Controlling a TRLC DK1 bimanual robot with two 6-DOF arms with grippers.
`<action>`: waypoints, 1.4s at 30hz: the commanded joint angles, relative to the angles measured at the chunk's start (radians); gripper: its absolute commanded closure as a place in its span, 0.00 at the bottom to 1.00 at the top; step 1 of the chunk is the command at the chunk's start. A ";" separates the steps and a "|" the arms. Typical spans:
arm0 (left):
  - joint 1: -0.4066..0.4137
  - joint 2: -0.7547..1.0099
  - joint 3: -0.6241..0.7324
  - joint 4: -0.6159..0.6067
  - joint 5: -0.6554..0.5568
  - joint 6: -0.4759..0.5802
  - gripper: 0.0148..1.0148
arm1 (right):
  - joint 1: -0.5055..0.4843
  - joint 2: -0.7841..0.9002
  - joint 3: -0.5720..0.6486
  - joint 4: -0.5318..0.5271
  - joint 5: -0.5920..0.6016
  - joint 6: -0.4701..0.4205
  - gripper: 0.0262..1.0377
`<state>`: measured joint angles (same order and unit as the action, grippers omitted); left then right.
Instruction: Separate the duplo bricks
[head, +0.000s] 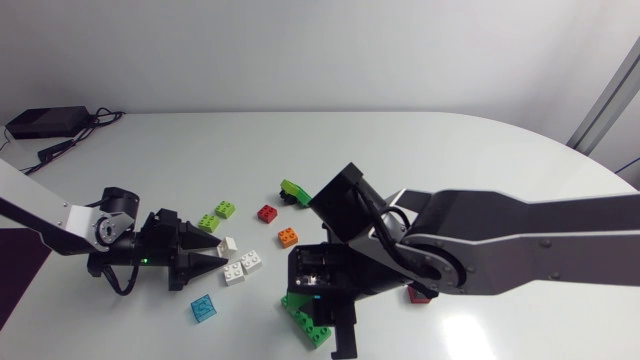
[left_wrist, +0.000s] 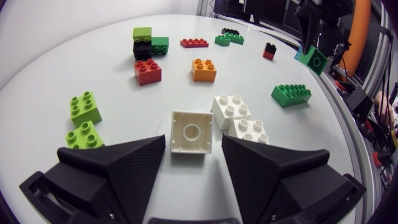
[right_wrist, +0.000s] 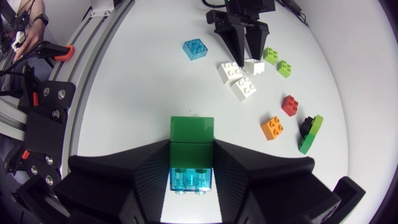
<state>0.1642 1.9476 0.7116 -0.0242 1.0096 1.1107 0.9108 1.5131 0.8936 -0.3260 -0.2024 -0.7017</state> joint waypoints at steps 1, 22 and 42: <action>0.015 -0.021 -0.015 -0.014 -0.002 0.029 0.31 | 0.007 -0.014 -0.013 -0.002 0.004 0.018 0.74; -0.071 -0.041 -0.020 0.015 -0.055 0.001 0.30 | 0.005 -0.037 -0.035 -0.002 0.004 0.022 0.74; -0.066 -0.157 -0.001 0.076 -0.117 -0.043 0.76 | 0.003 -0.068 -0.051 -0.005 0.006 0.022 0.74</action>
<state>0.0853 1.8622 0.7086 0.0555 0.9031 1.0683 0.9108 1.4647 0.8764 -0.3267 -0.2020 -0.6949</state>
